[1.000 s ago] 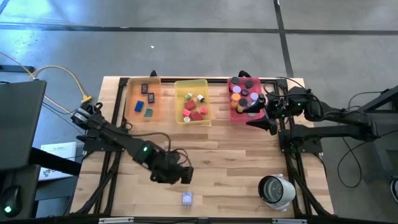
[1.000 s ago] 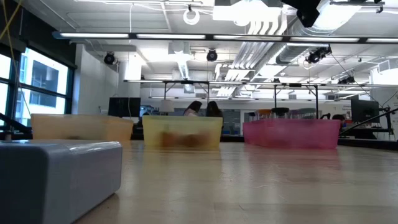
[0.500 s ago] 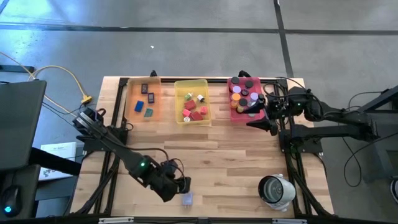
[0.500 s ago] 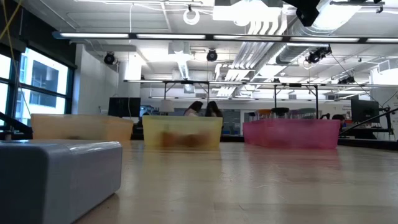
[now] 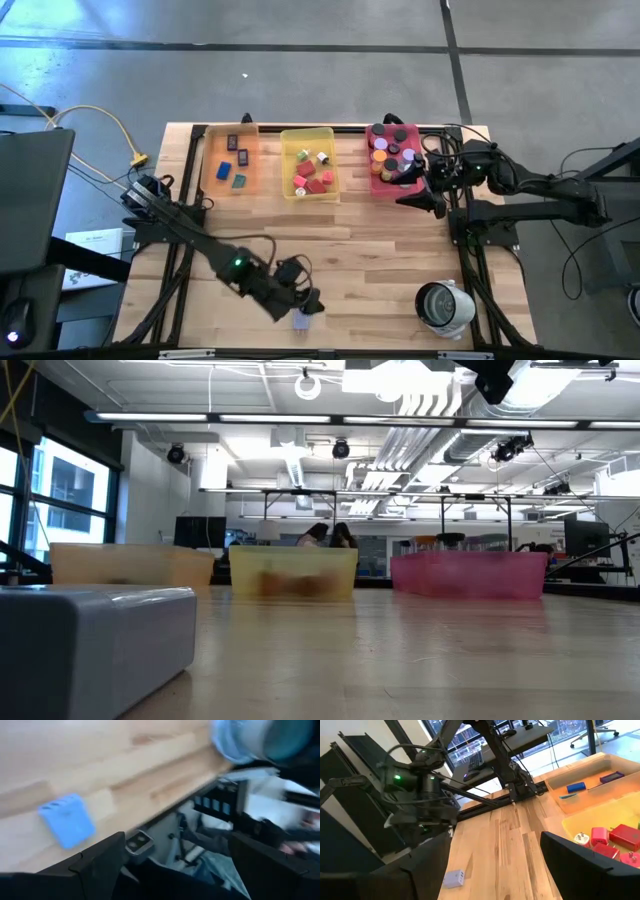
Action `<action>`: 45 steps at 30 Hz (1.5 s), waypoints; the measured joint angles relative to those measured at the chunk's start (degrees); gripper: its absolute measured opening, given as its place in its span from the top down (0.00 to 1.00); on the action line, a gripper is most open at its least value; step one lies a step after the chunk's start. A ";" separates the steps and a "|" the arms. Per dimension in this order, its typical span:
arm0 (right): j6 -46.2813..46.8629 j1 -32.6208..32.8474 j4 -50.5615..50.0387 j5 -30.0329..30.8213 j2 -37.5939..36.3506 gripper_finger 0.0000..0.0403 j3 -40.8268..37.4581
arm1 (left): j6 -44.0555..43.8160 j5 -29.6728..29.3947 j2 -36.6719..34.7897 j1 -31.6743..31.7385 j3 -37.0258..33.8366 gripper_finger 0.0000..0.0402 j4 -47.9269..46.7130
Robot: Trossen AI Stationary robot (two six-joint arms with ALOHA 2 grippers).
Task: Pick & Place Office items
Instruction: Put the purple charger adapter into the yellow bin
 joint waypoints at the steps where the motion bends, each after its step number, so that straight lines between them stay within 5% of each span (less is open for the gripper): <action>1: 0.00 0.00 0.06 -0.02 0.00 0.26 0.02 | -0.63 0.75 0.03 0.23 0.28 0.14 -1.79; 11: 0.00 -0.01 -0.44 -0.15 0.00 0.26 0.00 | -3.09 1.27 3.59 -1.07 22.93 0.14 -43.14; 15: 0.00 0.00 -0.57 -0.18 0.00 0.26 0.01 | -2.87 3.38 9.03 -1.09 32.67 0.14 -51.52; 22: -0.14 0.00 -1.26 -0.18 0.00 0.26 0.00 | -3.39 7.75 17.36 -0.72 42.17 0.14 -58.70; 31: -0.17 -0.02 -2.85 -0.15 0.00 0.26 0.02 | -10.07 4.78 21.71 -1.11 42.35 0.14 -60.28; 45: -0.17 -0.02 -3.06 -0.17 0.07 0.26 0.00 | -6.95 12.91 29.37 1.00 42.31 0.14 -52.67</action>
